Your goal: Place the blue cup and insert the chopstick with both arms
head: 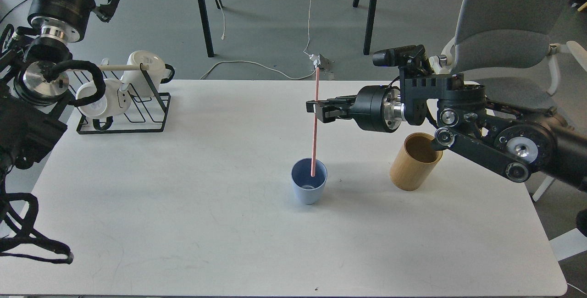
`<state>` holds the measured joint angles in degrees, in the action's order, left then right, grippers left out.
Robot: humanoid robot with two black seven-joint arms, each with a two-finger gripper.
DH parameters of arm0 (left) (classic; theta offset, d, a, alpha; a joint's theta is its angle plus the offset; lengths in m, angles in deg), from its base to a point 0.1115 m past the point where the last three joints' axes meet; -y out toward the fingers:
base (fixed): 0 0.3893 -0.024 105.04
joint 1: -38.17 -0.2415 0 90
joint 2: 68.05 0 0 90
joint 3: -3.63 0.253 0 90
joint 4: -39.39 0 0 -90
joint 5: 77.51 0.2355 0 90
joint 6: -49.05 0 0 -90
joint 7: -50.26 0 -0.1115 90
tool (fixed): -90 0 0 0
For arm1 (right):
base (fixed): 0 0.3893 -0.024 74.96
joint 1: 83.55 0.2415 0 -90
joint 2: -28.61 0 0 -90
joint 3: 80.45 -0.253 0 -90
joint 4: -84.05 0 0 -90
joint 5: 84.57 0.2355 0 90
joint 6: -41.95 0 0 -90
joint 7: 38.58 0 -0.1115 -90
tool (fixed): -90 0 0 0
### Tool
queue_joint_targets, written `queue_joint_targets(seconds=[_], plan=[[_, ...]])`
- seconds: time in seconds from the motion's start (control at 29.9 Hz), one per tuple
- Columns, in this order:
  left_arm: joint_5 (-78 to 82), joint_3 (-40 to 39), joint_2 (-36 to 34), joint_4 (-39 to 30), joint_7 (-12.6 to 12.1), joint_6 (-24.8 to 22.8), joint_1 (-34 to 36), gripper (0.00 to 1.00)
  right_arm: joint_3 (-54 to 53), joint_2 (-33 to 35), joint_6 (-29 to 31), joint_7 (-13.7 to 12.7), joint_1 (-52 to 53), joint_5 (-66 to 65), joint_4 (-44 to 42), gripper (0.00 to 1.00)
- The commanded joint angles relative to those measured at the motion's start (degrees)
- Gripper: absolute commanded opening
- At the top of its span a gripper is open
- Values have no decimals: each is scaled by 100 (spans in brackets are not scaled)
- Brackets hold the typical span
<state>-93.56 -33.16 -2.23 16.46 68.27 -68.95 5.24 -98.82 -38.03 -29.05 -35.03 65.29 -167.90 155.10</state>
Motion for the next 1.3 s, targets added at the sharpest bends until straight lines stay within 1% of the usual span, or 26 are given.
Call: queue_joint_targets(seconds=[0.0,0.33,0.43,0.57,0.64,0.94,1.04,1.07,1.1,1.14,1.17,1.2,1.27], plan=[[14,14,45,-9,-8,0,-12,99,-9,-191,-151,32,-205,19,-161,1],[14,76,19,-10,-8,0,76,99,0,-235,-151,41,-355,19,-135,3],[14,76,28,-10,-8,0,67,99,0,-235,-151,41,-425,19,-135,8],[14,76,28,-10,-8,0,50,99,0,-244,-151,41,-530,11,-126,12],[14,76,28,-10,-8,0,50,99,0,-244,-151,32,-531,19,-117,16],[14,190,1,-10,-8,0,76,99,-44,-200,-151,41,-539,37,-99,27],[14,190,10,-10,-8,0,76,99,-201,-156,-186,41,-531,54,-73,39],[14,190,2,-10,-8,0,76,99,-367,-147,-195,41,-531,54,-73,46],[14,190,1,-10,-8,0,76,99,-587,-130,-195,49,-531,72,-73,55],[14,190,1,-10,-8,0,76,99,-911,-95,-195,49,-539,133,-90,69],[14,190,1,-10,-8,0,76,99,-1210,-68,-186,49,-539,238,-108,87],[14,190,-7,-10,0,0,76,99,-1552,-59,-151,49,-548,439,-126,100],[14,190,-7,-10,0,0,76,99,-2019,28,-133,49,-548,992,-161,100]])
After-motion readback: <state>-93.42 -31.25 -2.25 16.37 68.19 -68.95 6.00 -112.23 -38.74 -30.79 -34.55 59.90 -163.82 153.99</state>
